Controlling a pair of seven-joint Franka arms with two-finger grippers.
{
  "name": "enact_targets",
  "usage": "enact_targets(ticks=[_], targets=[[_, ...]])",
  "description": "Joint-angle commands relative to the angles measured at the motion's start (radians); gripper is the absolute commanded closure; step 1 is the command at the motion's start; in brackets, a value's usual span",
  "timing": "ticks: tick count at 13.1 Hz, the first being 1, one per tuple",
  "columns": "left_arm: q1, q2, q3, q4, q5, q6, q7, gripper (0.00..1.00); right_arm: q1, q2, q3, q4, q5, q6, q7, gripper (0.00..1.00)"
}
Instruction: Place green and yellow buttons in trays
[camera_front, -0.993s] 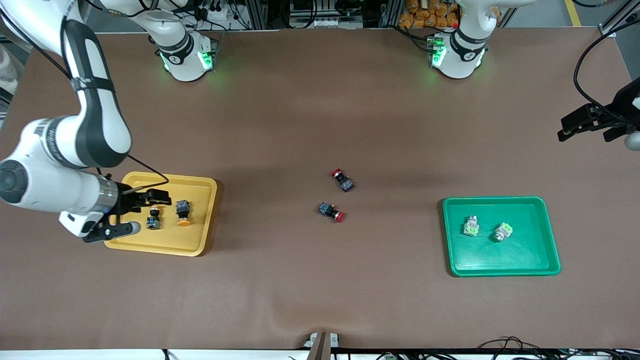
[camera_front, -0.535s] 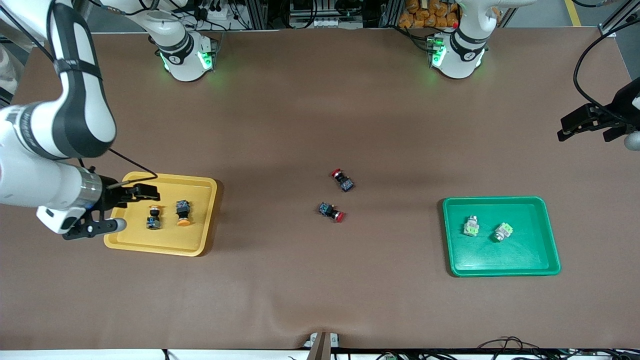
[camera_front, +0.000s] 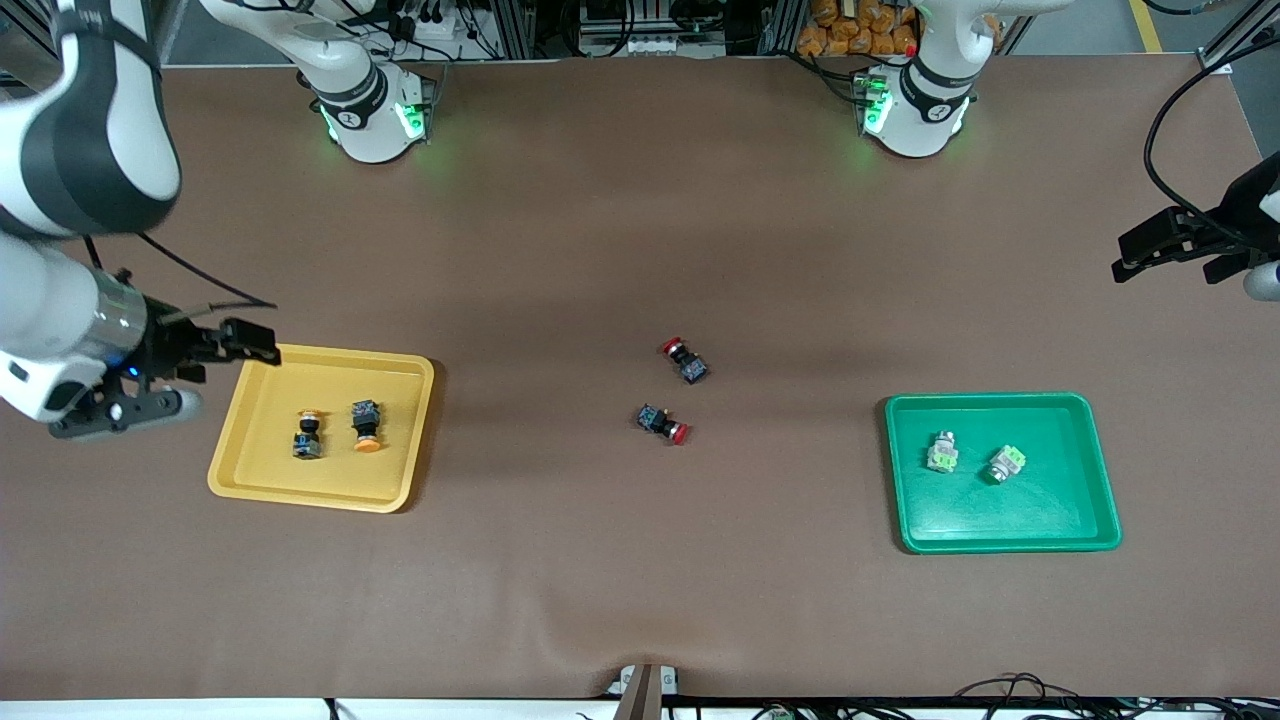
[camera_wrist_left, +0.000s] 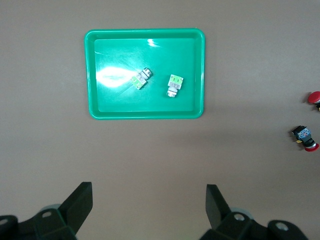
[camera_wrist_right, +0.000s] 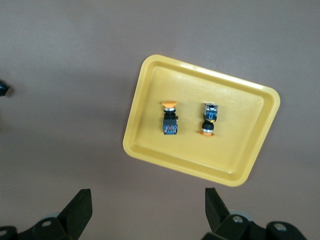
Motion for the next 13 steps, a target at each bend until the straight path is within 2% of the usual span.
enact_targets(ticks=[1, 8, 9, 11, 13], targets=[[0.007, 0.003, 0.0, 0.017, -0.021, -0.017, 0.022, 0.0, 0.009, -0.07, 0.004, -0.02, -0.037, -0.024, 0.019, 0.0], [0.009, 0.005, 0.0, 0.014, -0.021, -0.017, 0.023, 0.0, -0.008, -0.12, 0.01, -0.026, -0.043, -0.038, 0.035, 0.0], [0.007, 0.005, 0.0, 0.014, -0.021, -0.017, 0.023, 0.0, -0.045, -0.119, 0.03, -0.028, -0.043, -0.04, 0.03, 0.0], [0.006, 0.005, 0.0, 0.012, -0.021, -0.018, 0.023, 0.0, -0.182, -0.116, 0.13, -0.029, -0.041, -0.043, 0.004, 0.0], [0.006, 0.005, 0.0, 0.012, -0.021, -0.017, 0.023, 0.0, -0.192, -0.116, 0.139, -0.028, -0.043, -0.049, 0.002, 0.0]])
